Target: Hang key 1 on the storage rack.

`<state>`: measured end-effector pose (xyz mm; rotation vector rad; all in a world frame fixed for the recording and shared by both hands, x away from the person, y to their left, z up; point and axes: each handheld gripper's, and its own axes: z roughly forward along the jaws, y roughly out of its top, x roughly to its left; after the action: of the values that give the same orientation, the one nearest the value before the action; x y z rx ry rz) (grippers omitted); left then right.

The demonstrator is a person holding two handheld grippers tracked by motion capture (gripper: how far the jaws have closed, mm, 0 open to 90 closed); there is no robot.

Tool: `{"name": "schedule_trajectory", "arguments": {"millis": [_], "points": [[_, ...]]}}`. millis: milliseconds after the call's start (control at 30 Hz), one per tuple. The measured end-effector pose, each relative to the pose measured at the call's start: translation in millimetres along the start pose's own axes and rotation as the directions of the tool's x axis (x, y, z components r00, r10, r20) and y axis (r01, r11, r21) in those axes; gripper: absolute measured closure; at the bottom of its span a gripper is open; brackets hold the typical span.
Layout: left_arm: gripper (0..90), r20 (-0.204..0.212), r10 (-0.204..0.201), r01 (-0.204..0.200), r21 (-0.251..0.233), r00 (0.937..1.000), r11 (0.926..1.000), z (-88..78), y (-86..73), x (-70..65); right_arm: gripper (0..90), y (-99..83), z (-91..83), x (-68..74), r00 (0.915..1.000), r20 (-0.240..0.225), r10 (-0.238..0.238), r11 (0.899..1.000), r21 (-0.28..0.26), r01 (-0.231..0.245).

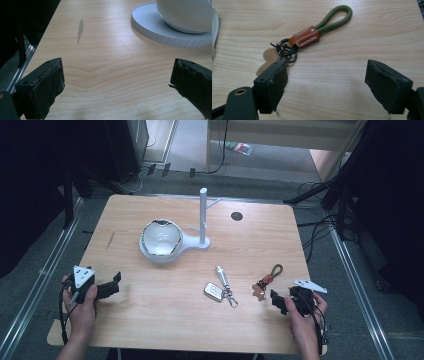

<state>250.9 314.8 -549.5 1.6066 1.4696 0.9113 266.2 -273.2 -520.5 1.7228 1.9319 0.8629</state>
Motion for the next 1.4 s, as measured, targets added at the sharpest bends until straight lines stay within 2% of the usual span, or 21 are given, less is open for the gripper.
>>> {"name": "schedule_trajectory", "arguments": {"millis": [100, 200, 333, 400, 433, 467, 500, 533, 567, 600, 767, 800, 867, 900, 1033, 1233, 1400], "points": [[0.0, 0.002, -0.001, 0.001, 0.002, 1.0000, 1.0000, 0.1, 0.1, 0.4, 18.2, 10.8, 2.6, 6.1, 0.9995, 0.012, -0.028, 0.997, 0.073, 0.027], [0.0, 0.004, -0.017, 0.017, 0.001, 0.9999, 0.9999, 0.0, 0.0, 1.6, 17.9, 20.3, 6.3, 11.6, 0.9993, -0.010, -0.037, 0.988, 0.150, 0.038], [0.0, 0.004, -0.016, 0.016, 0.000, 0.9999, 0.9999, -0.1, 0.0, 1.7, 18.1, 31.5, 13.0, 16.5, 0.9995, -0.007, -0.032, 0.966, 0.256, 0.032], [0.0, 0.004, -0.017, 0.017, -0.001, 0.9999, 0.9999, -0.2, -0.1, 1.9, 18.0, 36.0, 16.5, 17.5, 0.9991, -0.008, -0.041, 0.955, 0.292, 0.041], [0.0, 0.004, -0.017, 0.017, -0.001, 0.9999, 0.9999, -0.2, -0.1, 1.9, 18.0, 36.0, 16.5, 17.5, 0.9991, -0.008, -0.041, 0.955, 0.292, 0.041], [0.0, 0.006, -0.018, 0.018, -0.003, 0.9998, 0.9998, -0.2, -0.1, 2.3, 17.9, 38.4, 18.5, 18.3, 0.9991, -0.003, -0.043, 0.950, 0.310, 0.042], [0.0, 0.008, -0.022, 0.022, -0.003, 0.9997, 0.9998, -0.4, -0.2, 2.6, 17.3, 44.1, 21.5, 19.4, 0.9983, 0.002, -0.058, 0.938, 0.342, 0.053], [0.0, 0.010, -0.024, 0.024, -0.001, 0.9997, 0.9997, -0.5, -0.2, 2.6, 17.2, 46.0, 22.2, 20.4, 0.9981, 0.015, -0.059, 0.934, 0.354, 0.050], [0.0, 0.010, -0.024, 0.024, -0.001, 0.9997, 0.9997, -0.5, -0.2, 2.6, 17.2, 46.0, 22.2, 20.4, 0.9981, 0.015, -0.059, 0.934, 0.354, 0.050], [0.0, 0.011, -0.026, 0.026, -0.005, 0.9996, 0.9997, -0.8, -0.4, 2.8, 17.1, 51.8, 24.6, 21.9, 0.9976, 0.030, -0.063, 0.928, 0.370, 0.048], [0.0, 0.013, -0.031, 0.031, -0.009, 0.9994, 0.9995, -1.3, -0.8, 3.1, 13.7, 59.8, 29.2, 26.7, 0.9982, 0.025, -0.054, 0.918, 0.395, 0.040], [0.0, 0.013, -0.031, 0.031, -0.009, 0.9994, 0.9995, -1.5, -0.8, 3.3, 13.8, 64.3, 32.0, 29.3, 0.9984, 0.031, -0.047, 0.913, 0.407, 0.030], [0.0, 0.013, -0.031, 0.031, -0.009, 0.9994, 0.9995, -1.4, -0.8, 3.2, 13.7, 65.7, 33.0, 29.9, 0.9984, 0.033, -0.045, 0.912, 0.410, 0.027], [0.0, 0.013, -0.031, 0.031, -0.008, 0.9994, 0.9995, -1.4, -0.8, 3.2, 13.2, 69.8, 36.3, 32.0, 0.9975, 0.062, -0.035, 0.909, 0.418, 0.006], [0.0, 0.018, -0.039, 0.040, -0.008, 0.9991, 0.9992, -1.5, -0.8, 4.6, 13.1, 74.7, 41.9, 31.6, 0.9950, 0.100, -0.007, 0.902, 0.431, -0.036], [0.0, 0.015, -0.035, 0.035, -0.010, 0.9993, 0.9993, -1.7, -1.0, 3.7, 14.0, 78.7, 50.7, 29.1, 0.9909, 0.125, 0.050, 0.897, 0.431, -0.099], [0.0, 0.017, -0.042, 0.042, -0.010, 0.9990, 0.9991, -1.9, -1.0, 4.6, 20.0, 83.0, 52.3, 34.2, 0.9897, 0.127, 0.065, 0.902, 0.417, -0.113]]}}
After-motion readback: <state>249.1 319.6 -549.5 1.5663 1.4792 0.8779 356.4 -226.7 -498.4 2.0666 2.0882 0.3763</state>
